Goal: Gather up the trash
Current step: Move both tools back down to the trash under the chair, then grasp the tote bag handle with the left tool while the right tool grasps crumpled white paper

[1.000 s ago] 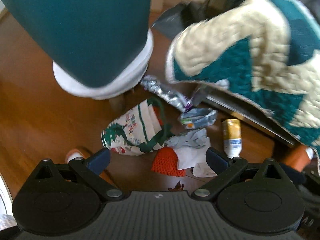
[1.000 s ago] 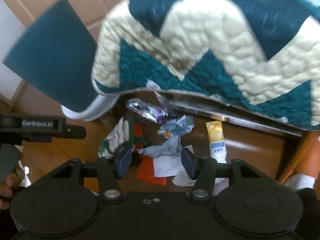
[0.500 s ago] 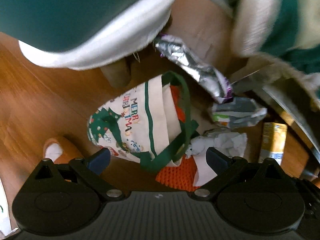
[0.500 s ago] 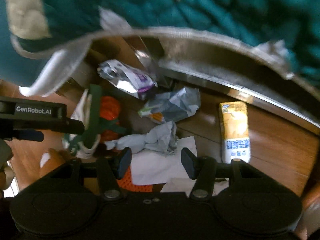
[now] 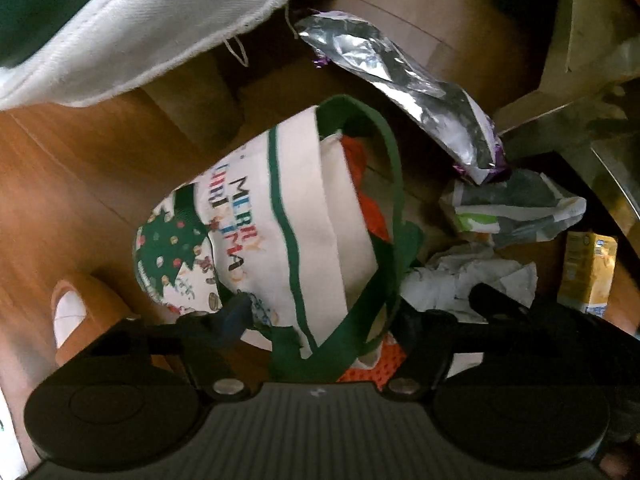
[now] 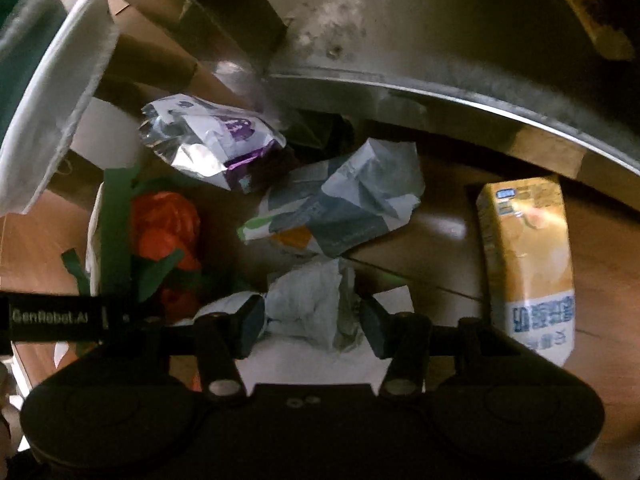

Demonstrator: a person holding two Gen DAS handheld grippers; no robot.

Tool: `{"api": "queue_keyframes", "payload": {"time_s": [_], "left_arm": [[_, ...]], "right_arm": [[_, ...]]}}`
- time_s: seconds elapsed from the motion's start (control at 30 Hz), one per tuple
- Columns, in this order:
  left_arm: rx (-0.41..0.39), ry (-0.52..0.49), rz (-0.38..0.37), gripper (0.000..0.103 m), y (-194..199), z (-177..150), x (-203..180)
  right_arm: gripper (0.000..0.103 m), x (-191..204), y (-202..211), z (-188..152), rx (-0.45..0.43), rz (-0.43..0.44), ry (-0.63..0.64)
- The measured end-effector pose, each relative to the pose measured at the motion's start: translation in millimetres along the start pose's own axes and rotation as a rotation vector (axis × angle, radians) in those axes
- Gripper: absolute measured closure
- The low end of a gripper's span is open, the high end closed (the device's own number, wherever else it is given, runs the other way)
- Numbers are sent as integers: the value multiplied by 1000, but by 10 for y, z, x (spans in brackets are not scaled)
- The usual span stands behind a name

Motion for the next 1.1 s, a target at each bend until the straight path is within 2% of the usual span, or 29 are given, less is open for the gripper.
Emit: {"api": "queue_keyframes", "payload": {"time_s": [0.03, 0.07, 0.13, 0.27, 0.33, 0.57, 0.67, 0.8, 1.1], "left_arm": [[-3, -1, -2, 39, 7, 7, -1], [-6, -2, -3, 42, 7, 11, -6], [-7, -3, -14, 60, 20, 14, -21], [-6, -1, -11, 72, 89, 1, -7], [-4, 9, -10, 83, 161, -30, 24], [-10, 49, -14, 89, 555, -117, 165], [-27, 49, -19, 90, 786, -215, 171], [-68, 43, -48, 90, 1148, -383, 215], [-210, -5, -143, 91, 2041, -760, 348]], "right_arm": [[84, 2, -10, 1, 1, -1, 1], [88, 3, -21, -3, 8, -8, 2], [93, 5, -36, -2, 13, -2, -6], [97, 61, 83, -15, -15, -3, 9], [98, 96, 185, -37, -24, -9, 7], [99, 380, 787, -93, -111, 16, 18], [99, 520, 1055, -157, -147, 1, 30], [99, 668, 1426, -254, -203, -3, 22], [100, 984, 2610, -568, -364, 46, 57]]}}
Point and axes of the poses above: each gripper's, at about its wrist camera, not at the fingertips, and y roughly against the way its jaws point, x to its left, z to its top, the point moved 8 cm from there along -y, roughly the way its jaws point, and after that the axes turned 3 degrees about x, right-handed, at the moved point
